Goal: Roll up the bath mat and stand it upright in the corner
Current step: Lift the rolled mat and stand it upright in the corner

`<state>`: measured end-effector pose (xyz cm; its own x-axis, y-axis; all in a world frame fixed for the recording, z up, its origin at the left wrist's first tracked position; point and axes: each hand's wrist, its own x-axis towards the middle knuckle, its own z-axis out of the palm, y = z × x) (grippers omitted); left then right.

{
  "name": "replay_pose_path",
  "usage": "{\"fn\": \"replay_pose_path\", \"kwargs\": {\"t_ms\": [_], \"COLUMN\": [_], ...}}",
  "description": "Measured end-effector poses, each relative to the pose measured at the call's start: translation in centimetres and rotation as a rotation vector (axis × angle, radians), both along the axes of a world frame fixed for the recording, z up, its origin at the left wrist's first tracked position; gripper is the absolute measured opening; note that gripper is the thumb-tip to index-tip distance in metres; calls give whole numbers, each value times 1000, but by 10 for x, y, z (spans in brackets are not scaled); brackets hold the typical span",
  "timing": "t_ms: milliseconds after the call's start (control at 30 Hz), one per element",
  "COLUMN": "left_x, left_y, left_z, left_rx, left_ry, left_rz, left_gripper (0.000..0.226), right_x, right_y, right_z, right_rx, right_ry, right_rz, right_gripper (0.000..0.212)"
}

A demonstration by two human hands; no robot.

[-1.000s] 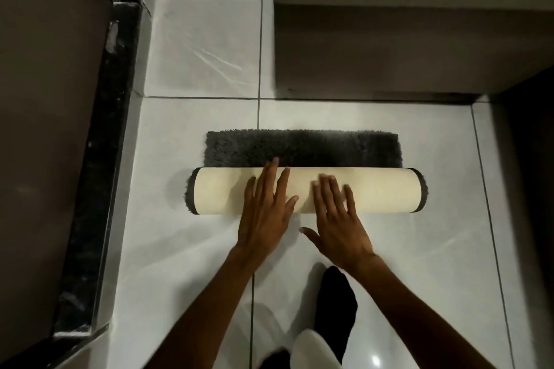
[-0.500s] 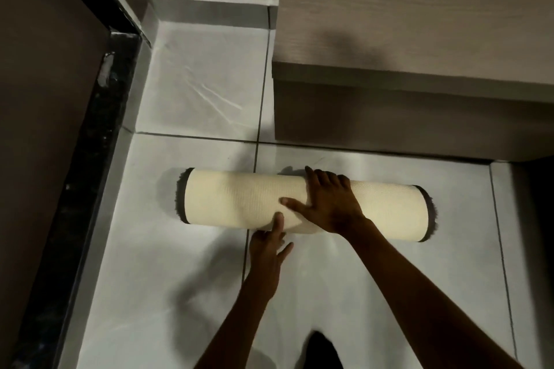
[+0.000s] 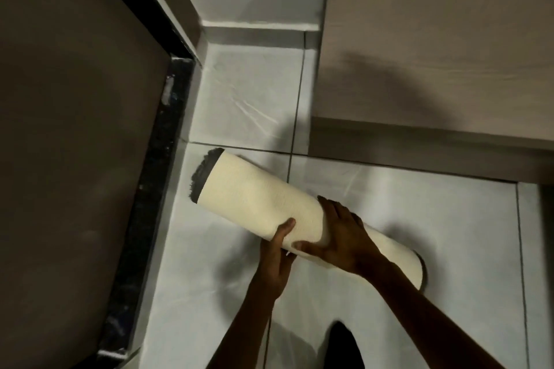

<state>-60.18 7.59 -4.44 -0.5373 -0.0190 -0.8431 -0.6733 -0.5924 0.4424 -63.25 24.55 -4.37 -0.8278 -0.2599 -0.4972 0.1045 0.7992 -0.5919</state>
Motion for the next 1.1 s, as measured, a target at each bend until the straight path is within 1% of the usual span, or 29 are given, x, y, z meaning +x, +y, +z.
{"fn": "replay_pose_path", "kwargs": {"t_ms": [67, 100, 200, 267, 333, 400, 533, 667, 733, 800, 900, 933, 1033, 1100], "left_x": [-7, -13, -33, -53, -82, -118, -205, -297, -339, -378, -424, -440, -464, -471], "left_y": [-18, -28, -51, -70, -85, -99, -116, -119, -118, -114, -105, -100, -92, -87], "left_z": [30, 46, 82, 106, 127, 145, 169, 175, 171, 164, 152, 142, 129, 122], "left_rx": [-50, -70, -192, -290, -399, -493, -596, -684, -690, -698, -709, -721, -744, -760], "left_ry": [45, 70, 123, 142, 155, 224, 343, 436, 491, 525, 563, 562, 592, 616], "left_rz": [-49, -73, -134, -181, -262, -322, -448, -676, -758, -821, -869, -894, -897, -878], "left_gripper": [84, 86, 101, 110, 113, 112, 119, 110, 111, 115, 117, 115, 95, 93], "right_x": [2, 0, -13, -29, -51, -80, -138, -208, -241, -270, -306, -318, -342, -353], "right_y": [-19, -29, -57, -77, -97, -114, -136, -148, -153, -152, -145, -142, -138, -136], "right_z": [28, 44, 82, 107, 125, 142, 154, 157, 153, 147, 138, 131, 124, 117], "right_rx": [-69, -113, -242, -280, -352, -424, -543, -578, -556, -512, -536, -543, -576, -578], "right_ry": [-10, -13, 8, 32, 73, 81, 93, 187, 189, 160, 176, 171, 159, 163], "right_rz": [-54, -90, -191, -237, -282, -339, -505, -657, -732, -790, -837, -859, -888, -900], "right_gripper": [127, 126, 116, 112, 110, 111, 110, 110, 112, 108, 89, 82, 65, 59]}}
